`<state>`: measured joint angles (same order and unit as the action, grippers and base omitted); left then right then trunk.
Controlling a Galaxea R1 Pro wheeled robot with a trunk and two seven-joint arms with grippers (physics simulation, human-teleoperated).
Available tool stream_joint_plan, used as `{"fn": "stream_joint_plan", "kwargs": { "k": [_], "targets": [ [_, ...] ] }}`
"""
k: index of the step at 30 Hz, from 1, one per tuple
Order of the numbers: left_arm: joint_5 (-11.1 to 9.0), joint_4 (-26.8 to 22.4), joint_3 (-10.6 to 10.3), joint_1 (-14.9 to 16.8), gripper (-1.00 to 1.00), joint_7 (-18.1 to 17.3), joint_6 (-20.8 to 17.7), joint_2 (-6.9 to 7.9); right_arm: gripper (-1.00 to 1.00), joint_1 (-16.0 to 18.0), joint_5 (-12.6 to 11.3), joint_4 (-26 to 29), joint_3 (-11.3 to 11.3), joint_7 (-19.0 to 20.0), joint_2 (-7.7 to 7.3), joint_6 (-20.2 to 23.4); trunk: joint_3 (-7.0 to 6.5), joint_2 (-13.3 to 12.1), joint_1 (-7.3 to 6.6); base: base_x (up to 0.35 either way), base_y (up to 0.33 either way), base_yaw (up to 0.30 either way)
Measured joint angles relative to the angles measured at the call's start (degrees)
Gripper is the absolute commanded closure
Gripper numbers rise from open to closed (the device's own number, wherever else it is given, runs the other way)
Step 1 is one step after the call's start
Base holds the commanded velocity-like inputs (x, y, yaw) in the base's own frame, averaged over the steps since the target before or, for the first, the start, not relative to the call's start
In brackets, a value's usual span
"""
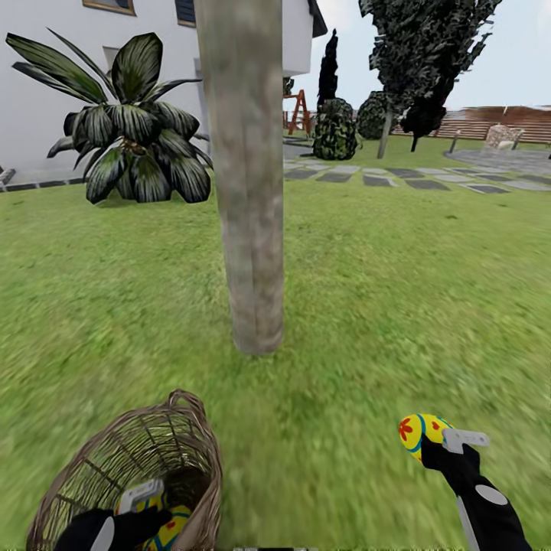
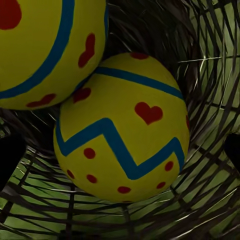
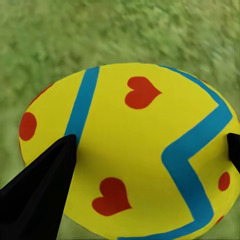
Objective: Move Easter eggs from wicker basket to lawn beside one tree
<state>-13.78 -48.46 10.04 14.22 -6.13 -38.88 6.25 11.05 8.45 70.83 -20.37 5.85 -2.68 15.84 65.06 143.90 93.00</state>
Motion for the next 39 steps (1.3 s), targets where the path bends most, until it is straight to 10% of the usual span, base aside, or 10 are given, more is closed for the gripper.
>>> {"fn": "stream_joint_plan", "kwargs": {
  "k": [39],
  "targets": [
    [0.01, 0.00, -0.36, 0.00, -1.00, 0.00, 0.09, -0.08, 1.00, 0.00, 0.05, 0.09, 0.01, 0.17, 0.02, 0.04, 6.65, 0.40, 0.77, 0.036, 0.000, 0.000]
  ]
}}
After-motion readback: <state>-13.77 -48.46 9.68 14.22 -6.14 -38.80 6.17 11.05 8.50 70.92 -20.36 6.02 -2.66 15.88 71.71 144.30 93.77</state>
